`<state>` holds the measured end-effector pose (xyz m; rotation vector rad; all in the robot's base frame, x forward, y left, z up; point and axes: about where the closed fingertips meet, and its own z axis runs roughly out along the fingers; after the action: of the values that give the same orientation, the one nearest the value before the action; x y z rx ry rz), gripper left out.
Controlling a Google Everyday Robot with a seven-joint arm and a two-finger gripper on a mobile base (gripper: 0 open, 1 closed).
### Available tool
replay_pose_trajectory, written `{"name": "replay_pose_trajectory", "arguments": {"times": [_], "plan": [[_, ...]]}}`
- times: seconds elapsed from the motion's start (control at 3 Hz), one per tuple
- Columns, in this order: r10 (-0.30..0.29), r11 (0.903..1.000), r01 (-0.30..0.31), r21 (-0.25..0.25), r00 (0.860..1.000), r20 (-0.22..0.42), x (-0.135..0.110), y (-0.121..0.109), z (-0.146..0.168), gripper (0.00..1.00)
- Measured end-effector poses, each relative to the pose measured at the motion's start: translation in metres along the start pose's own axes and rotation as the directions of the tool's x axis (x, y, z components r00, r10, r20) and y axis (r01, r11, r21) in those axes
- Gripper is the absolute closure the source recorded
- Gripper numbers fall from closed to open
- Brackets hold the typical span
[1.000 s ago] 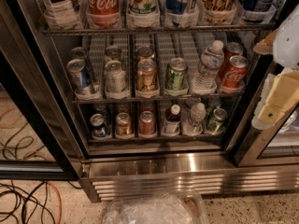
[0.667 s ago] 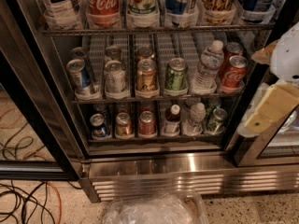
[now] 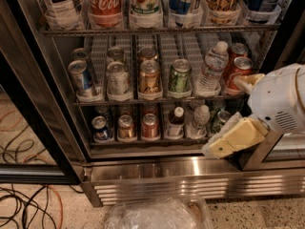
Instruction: Pick coke can from top shelf of fridge
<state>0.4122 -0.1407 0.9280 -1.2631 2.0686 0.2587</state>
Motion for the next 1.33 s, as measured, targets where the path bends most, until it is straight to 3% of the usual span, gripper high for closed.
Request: {"name": "replay_pose_trajectory", "arguments": {"times": [0.33,1.0,1.33], "plan": [[0.017,0.9984,-0.021,0.052,0.997,0.070,-0.017,-0.011,0.001,0.00],[0.039,0.9971,-0.045,0.062,0.995,0.092,-0.021,-0.011,0.005,0.00],[0.080,0.9913,-0.098,0.088,0.980,0.184,-0.032,-0.010,0.016,0.00]]}}
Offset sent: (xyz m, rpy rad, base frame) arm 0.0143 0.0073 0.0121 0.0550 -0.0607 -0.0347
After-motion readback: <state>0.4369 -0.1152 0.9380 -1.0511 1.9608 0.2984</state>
